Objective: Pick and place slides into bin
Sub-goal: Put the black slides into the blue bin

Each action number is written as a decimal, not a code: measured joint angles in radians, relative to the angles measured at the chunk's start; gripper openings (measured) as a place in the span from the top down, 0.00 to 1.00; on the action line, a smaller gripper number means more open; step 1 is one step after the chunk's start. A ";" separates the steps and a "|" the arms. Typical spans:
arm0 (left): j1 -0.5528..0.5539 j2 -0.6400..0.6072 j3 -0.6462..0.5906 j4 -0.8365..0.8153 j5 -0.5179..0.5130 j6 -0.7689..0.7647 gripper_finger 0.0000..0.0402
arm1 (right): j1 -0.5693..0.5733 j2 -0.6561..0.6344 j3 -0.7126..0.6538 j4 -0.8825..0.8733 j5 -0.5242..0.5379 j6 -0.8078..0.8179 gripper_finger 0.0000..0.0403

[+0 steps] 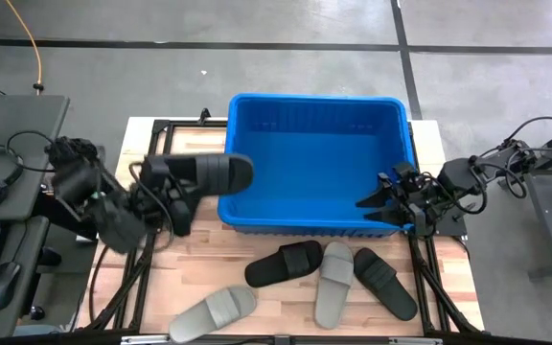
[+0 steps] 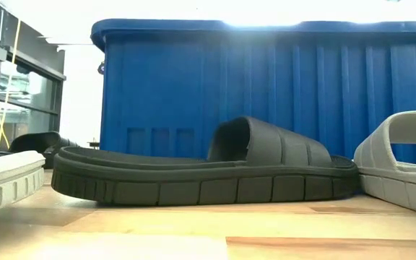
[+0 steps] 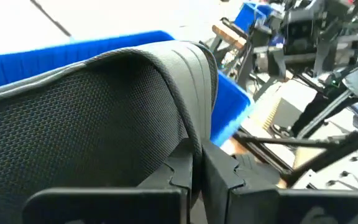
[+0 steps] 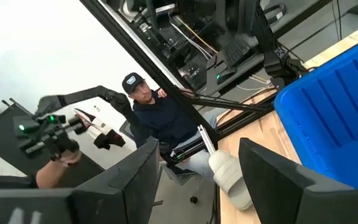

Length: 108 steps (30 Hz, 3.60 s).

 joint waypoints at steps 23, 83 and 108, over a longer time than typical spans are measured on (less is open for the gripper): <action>0.396 0.001 0.100 0.121 0.092 0.519 0.99 | -0.068 0.000 0.000 0.032 0.204 -0.262 0.48; 0.780 0.227 -0.029 0.976 0.945 0.934 0.98 | -0.499 0.109 0.000 0.391 0.019 -0.442 0.40; 0.779 0.252 -0.028 0.957 0.894 0.971 0.95 | -0.526 0.104 0.000 0.381 0.056 -0.458 0.96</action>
